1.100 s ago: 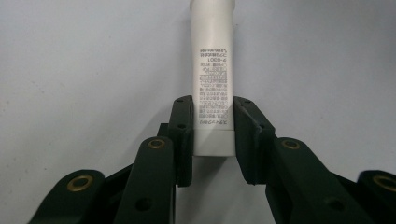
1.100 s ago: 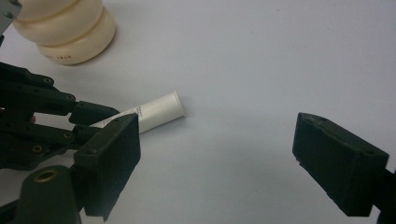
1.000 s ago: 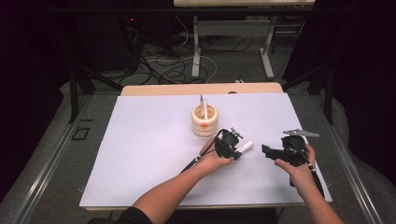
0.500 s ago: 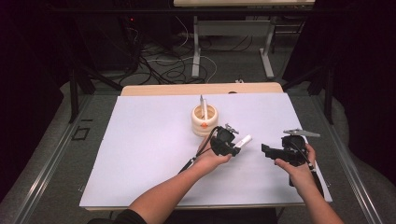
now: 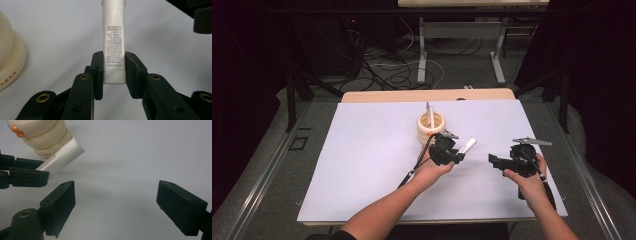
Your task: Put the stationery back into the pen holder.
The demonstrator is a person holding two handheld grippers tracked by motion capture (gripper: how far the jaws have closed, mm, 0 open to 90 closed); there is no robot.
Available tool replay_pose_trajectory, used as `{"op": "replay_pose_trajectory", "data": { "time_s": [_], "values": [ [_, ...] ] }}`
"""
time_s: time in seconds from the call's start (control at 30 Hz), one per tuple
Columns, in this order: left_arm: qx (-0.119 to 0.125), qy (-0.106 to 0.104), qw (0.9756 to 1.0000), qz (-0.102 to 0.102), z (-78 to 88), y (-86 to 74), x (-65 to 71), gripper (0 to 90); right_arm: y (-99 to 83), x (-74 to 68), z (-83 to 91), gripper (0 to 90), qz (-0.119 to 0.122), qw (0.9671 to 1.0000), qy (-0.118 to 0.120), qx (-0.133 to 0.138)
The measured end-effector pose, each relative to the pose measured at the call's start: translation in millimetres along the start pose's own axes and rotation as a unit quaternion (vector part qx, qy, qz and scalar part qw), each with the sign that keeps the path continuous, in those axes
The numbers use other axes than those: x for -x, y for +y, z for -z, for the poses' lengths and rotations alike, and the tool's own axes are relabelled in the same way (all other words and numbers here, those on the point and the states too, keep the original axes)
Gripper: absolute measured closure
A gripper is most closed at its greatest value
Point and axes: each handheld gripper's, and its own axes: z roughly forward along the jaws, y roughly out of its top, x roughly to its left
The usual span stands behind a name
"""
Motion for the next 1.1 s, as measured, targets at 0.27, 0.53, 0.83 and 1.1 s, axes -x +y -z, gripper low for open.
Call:
{"op": "replay_pose_trajectory", "data": {
  "time_s": [0.27, 0.53, 0.83, 1.1],
  "values": [
    [0.036, 0.001, 0.9991, 0.024, 18.7, -3.9, -2.0, 70.6, 6.4, -8.5, -0.3, 15.5, -0.016, 0.9996, 0.025, -0.002],
    [0.058, 0.013, 0.9977, 0.030, 39.5, -7.7, -9.3, 70.6, 20.0, -23.1, 0.3, 15.7, -0.016, 0.9986, 0.050, 0.002],
    [0.086, 0.023, 0.9949, 0.047, 64.3, -12.1, -17.5, 70.6, 40.1, -48.9, -6.5, 15.8, -0.025, 0.9958, 0.088, -0.005],
    [0.108, 0.029, 0.9916, 0.064, 80.3, -20.0, -25.0, 70.6, 54.9, -73.4, -12.5, 15.8, -0.027, 0.9923, 0.120, -0.013]
  ]
}}
